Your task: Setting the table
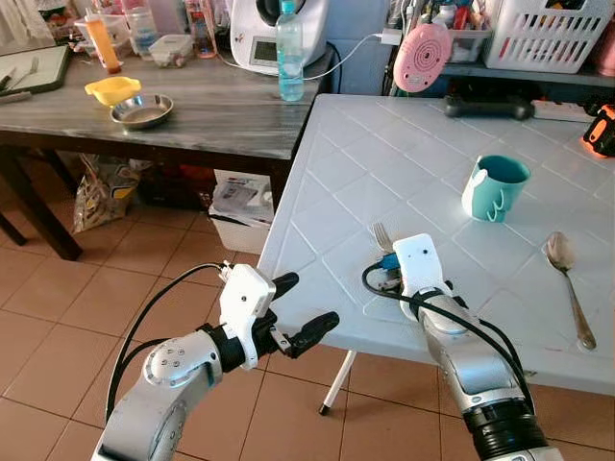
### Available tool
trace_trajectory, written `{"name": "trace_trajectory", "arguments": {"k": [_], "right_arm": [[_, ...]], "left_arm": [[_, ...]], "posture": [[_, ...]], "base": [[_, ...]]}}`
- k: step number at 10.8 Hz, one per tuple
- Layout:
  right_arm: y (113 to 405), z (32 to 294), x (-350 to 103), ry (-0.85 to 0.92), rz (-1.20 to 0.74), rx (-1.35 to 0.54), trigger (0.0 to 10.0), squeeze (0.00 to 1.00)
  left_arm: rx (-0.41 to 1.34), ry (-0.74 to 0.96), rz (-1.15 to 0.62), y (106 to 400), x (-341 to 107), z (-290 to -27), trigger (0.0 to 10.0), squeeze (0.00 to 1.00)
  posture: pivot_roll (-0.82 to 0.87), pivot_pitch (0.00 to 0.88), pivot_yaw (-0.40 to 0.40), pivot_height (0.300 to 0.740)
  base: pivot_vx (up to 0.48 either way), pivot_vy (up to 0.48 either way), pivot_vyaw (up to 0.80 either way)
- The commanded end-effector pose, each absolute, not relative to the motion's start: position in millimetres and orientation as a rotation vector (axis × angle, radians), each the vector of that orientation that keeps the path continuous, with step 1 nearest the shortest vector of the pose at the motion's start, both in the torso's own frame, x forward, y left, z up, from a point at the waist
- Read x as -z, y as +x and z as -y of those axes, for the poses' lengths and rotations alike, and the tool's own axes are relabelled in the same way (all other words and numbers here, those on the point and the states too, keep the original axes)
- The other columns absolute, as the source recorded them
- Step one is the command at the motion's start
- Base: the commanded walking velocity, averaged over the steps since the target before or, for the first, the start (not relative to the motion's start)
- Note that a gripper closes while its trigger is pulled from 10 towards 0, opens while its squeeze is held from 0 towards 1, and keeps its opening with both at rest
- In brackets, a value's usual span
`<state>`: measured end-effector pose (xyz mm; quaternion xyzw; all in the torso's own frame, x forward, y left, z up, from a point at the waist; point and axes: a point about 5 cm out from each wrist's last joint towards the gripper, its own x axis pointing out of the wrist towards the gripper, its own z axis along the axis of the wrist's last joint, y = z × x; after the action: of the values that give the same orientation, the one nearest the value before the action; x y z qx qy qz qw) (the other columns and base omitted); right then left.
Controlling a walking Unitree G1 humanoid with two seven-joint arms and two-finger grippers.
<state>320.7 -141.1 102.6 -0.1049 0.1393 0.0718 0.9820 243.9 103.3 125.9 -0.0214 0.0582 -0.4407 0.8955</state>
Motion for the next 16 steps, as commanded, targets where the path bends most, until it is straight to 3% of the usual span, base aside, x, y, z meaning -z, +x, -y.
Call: {"name": "trace_trajectory", "arguments": {"k": [1, 6, 16], "right_arm": [[321.5, 141.7, -113.6, -0.162, -0.229, -0.131, 10.0, 1.0], [317.7, 134.8, -117.6, -0.021, -0.274, -0.184, 10.0, 1.0], [331.3, 142.9, -116.3, -0.049, -0.366, -0.322, 10.0, 1.0]], "left_arm": [[0.908, -0.034, -0.128, 243.7, -124.9, -104.7, 10.0, 0.0], [0.908, -0.035, -0.129, 244.1, -126.8, -103.4, 10.0, 0.0], [0.902, -0.039, -0.143, 244.9, -123.4, -104.8, 10.0, 0.0]], "posture": [[0.0, 0.055, 0.028, 0.74], [0.0, 0.054, 0.025, 0.74], [0.0, 0.057, 0.027, 0.74]], "base": [[0.0, 0.0, 0.0], [0.0, 0.0, 0.0], [0.0, 0.0, 0.0]]}}
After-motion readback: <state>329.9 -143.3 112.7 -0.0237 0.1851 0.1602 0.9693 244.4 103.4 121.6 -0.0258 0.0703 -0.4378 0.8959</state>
